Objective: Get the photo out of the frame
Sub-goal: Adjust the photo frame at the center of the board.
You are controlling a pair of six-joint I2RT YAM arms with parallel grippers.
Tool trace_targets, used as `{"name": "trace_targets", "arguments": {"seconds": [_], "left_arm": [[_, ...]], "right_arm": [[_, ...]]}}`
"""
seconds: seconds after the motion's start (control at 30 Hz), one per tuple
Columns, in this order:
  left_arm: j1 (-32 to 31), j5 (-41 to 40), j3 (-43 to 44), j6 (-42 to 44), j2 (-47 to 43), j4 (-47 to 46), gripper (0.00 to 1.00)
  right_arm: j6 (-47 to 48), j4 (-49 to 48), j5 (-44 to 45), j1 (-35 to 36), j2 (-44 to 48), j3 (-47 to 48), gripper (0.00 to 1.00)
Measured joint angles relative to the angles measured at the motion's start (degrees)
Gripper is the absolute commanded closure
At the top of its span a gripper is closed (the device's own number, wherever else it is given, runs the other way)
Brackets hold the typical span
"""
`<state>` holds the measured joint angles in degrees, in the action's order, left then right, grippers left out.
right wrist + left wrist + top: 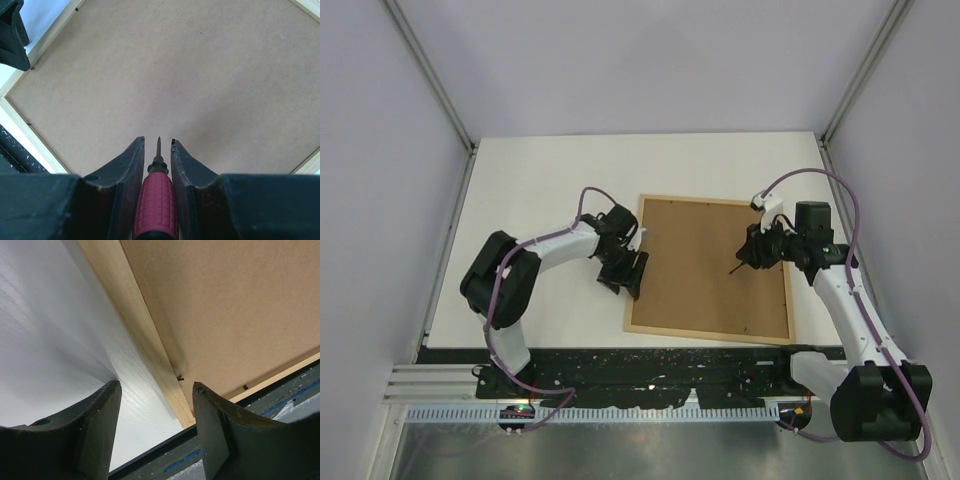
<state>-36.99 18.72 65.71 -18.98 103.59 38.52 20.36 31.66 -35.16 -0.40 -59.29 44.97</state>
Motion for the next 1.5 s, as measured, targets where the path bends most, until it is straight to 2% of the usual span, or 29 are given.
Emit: {"name": "trace_targets", "arguments": {"seconds": [0.37,0.67,0.93,1.27,1.4,1.5], "left_arm": [[-2.45,-3.08,1.14,-1.64,1.16,0.04,0.51],[-4.55,-5.75,2.32,-1.73,1.88,0.35,0.52],[-5.99,-7.78,3.13,-1.70,2.43,0.72,0.61],[-6.14,-8.76,2.71,-1.62,2.10,0.50,0.66],[-6.19,-8.79,2.43,-1.73,1.86,0.26,0.71],[-6.23,-8.83,2.14,-1.84,1.60,-0.04,0.81]], "right_arm": [[0.00,-0.35,1.62,3.34,0.00,-0.61,0.92],[0.00,-0.37,2.05,4.04,0.17,-0.63,0.92],[0.02,-0.33,2.08,4.15,1.14,-0.63,0.92],[0.04,-0.33,2.62,4.46,1.42,-0.63,0.92],[0.04,-0.35,2.80,4.50,1.42,-0.63,0.92],[0.04,-0.35,3.02,4.68,1.42,-0.63,0.92]]}}
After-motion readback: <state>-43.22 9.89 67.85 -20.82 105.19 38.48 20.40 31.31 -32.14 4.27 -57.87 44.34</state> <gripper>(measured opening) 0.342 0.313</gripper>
